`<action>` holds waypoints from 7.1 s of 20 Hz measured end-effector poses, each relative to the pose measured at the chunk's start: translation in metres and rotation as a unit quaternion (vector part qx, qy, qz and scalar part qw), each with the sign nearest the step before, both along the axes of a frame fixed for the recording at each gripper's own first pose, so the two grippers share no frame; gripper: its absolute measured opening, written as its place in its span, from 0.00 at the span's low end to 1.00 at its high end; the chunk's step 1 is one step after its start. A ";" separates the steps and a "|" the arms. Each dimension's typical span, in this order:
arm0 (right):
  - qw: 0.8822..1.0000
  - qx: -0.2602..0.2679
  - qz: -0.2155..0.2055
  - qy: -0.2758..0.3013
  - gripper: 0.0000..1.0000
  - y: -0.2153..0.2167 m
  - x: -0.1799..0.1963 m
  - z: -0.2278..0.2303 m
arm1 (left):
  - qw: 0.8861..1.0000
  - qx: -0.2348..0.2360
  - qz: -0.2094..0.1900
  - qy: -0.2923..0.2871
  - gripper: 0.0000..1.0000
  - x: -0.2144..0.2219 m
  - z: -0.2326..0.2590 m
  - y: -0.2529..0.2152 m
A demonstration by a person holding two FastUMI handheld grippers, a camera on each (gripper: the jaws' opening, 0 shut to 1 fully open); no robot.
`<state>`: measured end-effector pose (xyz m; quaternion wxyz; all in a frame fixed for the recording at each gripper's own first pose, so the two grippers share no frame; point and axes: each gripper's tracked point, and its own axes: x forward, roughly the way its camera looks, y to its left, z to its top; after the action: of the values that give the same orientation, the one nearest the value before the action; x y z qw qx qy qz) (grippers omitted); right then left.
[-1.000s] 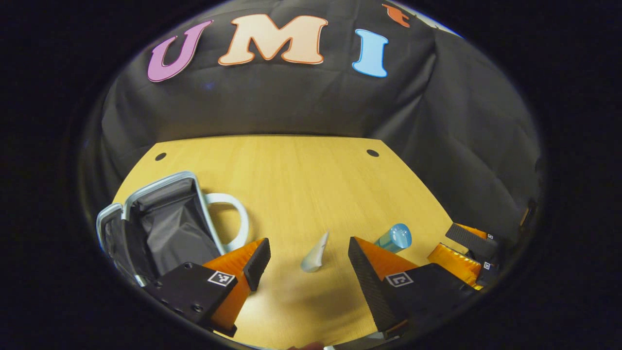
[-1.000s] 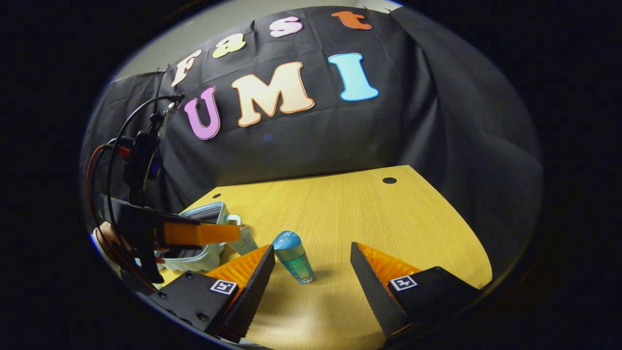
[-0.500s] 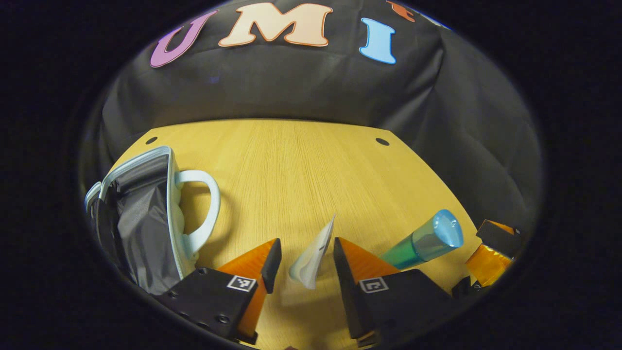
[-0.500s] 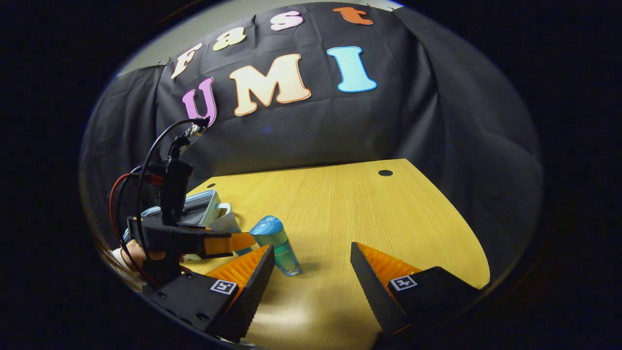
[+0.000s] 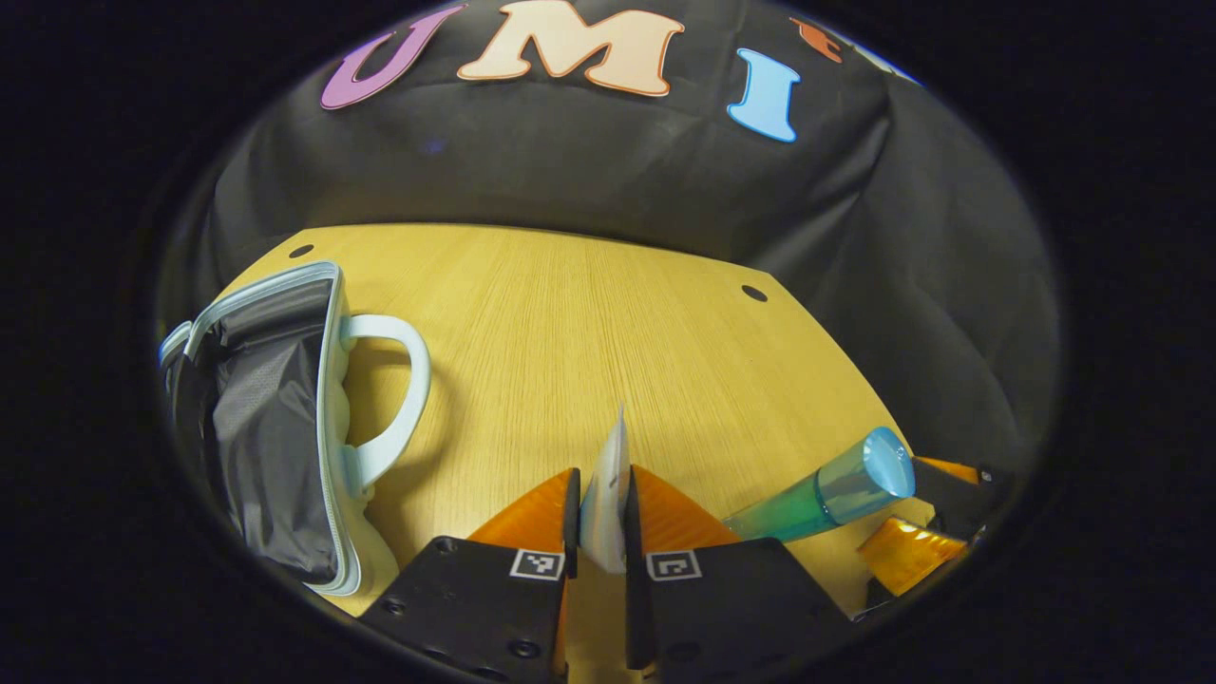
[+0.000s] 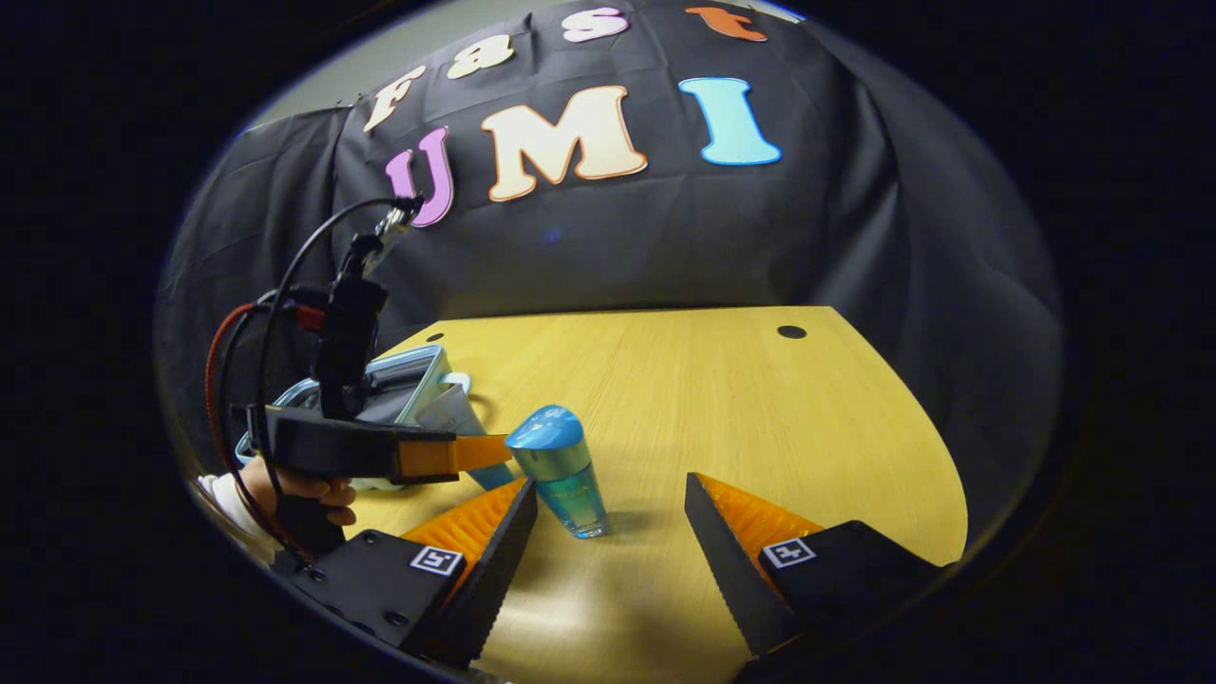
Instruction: First open the suitcase, pack the skin care products into it, and then close the suitcase.
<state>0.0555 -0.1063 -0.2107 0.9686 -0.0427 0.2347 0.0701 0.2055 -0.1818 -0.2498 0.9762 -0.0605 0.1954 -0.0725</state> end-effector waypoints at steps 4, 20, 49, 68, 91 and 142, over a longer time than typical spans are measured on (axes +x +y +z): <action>1.000 -0.012 0.021 0.015 0.98 0.013 0.012 -0.021 | 1.000 -0.007 -0.007 -0.016 0.12 -0.007 0.021 0.003; 0.997 -0.063 0.013 0.037 0.48 0.028 0.045 -0.061 | 0.994 -0.042 0.092 -0.048 0.11 -0.064 0.130 0.150; 0.979 -0.033 0.139 0.144 0.39 0.313 0.052 -0.036 | 0.975 -0.076 0.133 0.159 0.98 -0.113 0.038 0.303; 0.967 -0.053 0.143 0.206 0.47 0.352 0.057 -0.107 | 0.898 -0.180 0.381 0.130 0.97 -0.278 0.026 0.532; 1.000 0.015 -0.014 0.004 0.98 0.240 0.035 0.075 | 0.881 -0.261 0.359 0.165 0.29 -0.227 -0.050 0.618; 0.990 0.043 -0.122 -0.056 0.98 -0.062 -0.074 0.117 | 0.937 0.101 0.320 0.091 0.06 -0.192 0.210 0.264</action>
<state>-0.0184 -0.1682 -0.0935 0.9824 0.0238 0.1805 -0.0408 0.0133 0.0824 -0.0401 0.9267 -0.0268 0.2601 0.2700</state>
